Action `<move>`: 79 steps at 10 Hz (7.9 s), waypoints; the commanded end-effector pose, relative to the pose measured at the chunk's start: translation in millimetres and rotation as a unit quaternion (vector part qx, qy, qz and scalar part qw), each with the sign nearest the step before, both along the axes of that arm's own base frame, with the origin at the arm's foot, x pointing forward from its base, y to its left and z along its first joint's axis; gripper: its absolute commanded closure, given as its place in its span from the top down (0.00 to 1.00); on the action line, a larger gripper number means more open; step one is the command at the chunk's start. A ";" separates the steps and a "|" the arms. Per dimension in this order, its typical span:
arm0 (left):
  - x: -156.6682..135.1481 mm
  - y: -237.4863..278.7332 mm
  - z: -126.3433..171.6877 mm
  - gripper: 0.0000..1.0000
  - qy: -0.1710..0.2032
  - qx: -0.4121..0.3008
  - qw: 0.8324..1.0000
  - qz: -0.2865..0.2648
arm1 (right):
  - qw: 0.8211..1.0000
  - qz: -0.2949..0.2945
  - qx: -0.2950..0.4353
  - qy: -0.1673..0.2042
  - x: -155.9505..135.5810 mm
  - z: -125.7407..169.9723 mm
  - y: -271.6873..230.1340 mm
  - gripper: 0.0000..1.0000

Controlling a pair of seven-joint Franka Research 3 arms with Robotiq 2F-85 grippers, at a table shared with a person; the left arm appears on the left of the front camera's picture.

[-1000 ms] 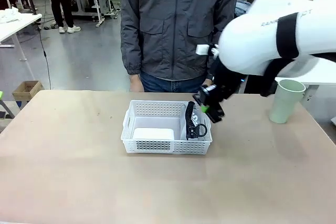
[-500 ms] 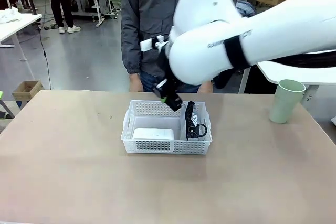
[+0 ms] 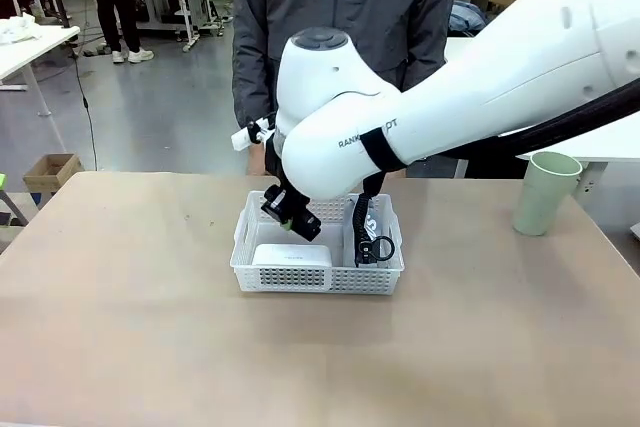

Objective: Efficiently arrange items inside the basket to fit them all.
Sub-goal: Pick up the Stapler and place it inside the Organizing basket, then pick up the Reusable plastic cup and place it inside the Organizing basket.

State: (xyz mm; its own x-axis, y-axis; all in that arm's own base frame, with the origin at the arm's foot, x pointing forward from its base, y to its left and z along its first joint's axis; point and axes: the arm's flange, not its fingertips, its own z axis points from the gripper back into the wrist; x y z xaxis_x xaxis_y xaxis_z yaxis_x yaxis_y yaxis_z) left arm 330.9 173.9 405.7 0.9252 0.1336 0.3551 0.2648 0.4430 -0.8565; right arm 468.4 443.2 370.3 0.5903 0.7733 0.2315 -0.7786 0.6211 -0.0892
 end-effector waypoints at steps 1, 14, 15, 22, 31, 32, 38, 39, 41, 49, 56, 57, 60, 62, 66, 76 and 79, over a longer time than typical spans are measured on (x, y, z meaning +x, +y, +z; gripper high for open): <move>-3.5 -0.6 3.4 1.00 0.004 -0.003 1.000 -0.002 | 1.000 0.024 -0.017 0.011 3.6 -2.6 3.2 0.36; -3.5 -0.6 3.4 1.00 0.004 -0.003 1.000 -0.002 | 0.999 0.039 -0.025 0.025 3.6 -20.9 -6.9 1.00; -3.5 -0.6 3.4 1.00 0.004 -0.003 1.000 -0.002 | 0.999 0.038 -0.024 0.022 3.4 -20.0 -7.5 1.00; -3.5 -0.6 3.4 1.00 0.004 -0.003 1.000 -0.002 | 0.956 -0.189 0.168 0.147 -16.1 71.5 -178.8 1.00; -3.5 -0.6 3.4 1.00 0.004 -0.003 1.000 -0.002 | 0.634 -0.401 0.622 0.226 -173.2 -0.1 -557.0 1.00; -3.5 -0.6 3.4 1.00 0.004 -0.003 1.000 -0.002 | 0.655 -0.392 0.618 0.185 -190.2 -28.7 -569.7 1.00; -3.5 -0.6 3.4 1.00 0.004 -0.003 1.000 -0.002 | 0.646 -0.406 0.619 0.189 -160.7 -3.3 -615.9 1.00; -3.5 -0.6 3.4 1.00 0.004 -0.003 1.000 -0.002 | 0.646 -0.406 0.619 0.189 -160.7 -3.3 -615.9 1.00; -3.5 -0.6 3.4 1.00 0.004 -0.003 1.000 -0.002 | 0.646 -0.406 0.619 0.189 -160.7 -3.3 -615.9 1.00; -3.5 -0.6 3.4 1.00 0.004 -0.003 1.000 -0.002 | 0.646 -0.406 0.619 0.189 -160.7 -3.3 -615.9 1.00; -3.5 -0.6 3.4 1.00 0.004 -0.003 1.000 -0.002 | 0.733 -0.346 0.572 0.127 -134.1 -0.4 -633.0 1.00; -3.5 -0.6 3.4 1.00 0.004 -0.003 1.000 -0.002 | 0.744 -0.353 0.553 0.126 -119.8 -3.1 -634.9 1.00; -3.5 -0.6 3.4 1.00 0.004 -0.003 1.000 -0.002 | 0.808 -0.296 0.506 0.059 -84.2 -14.1 -635.2 1.00; -3.5 -0.6 3.4 1.00 0.004 -0.003 1.000 -0.002 | 0.838 -0.287 0.463 0.026 -64.3 -35.5 -639.1 1.00; -3.5 -0.6 3.4 1.00 0.004 -0.003 1.000 -0.002 | 0.838 -0.286 0.462 0.044 -68.1 -31.7 -639.7 1.00; -3.5 -0.6 3.4 1.00 0.004 -0.003 1.000 -0.002 | 0.948 -0.030 0.267 -0.171 -59.9 -95.0 -612.2 1.00; -3.5 -0.6 3.4 1.00 0.004 -0.003 1.000 -0.002 | 0.948 -0.041 0.250 -0.194 -55.4 -111.8 -605.3 1.00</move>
State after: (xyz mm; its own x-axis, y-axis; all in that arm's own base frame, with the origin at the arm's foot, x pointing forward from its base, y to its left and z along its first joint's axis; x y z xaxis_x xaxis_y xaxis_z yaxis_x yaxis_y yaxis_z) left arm 330.6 173.9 405.8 0.9255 0.1335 0.3545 0.2641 0.4434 -0.8565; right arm 408.6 -167.2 274.3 0.4726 0.4474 0.7593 -0.7037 0.7102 0.0194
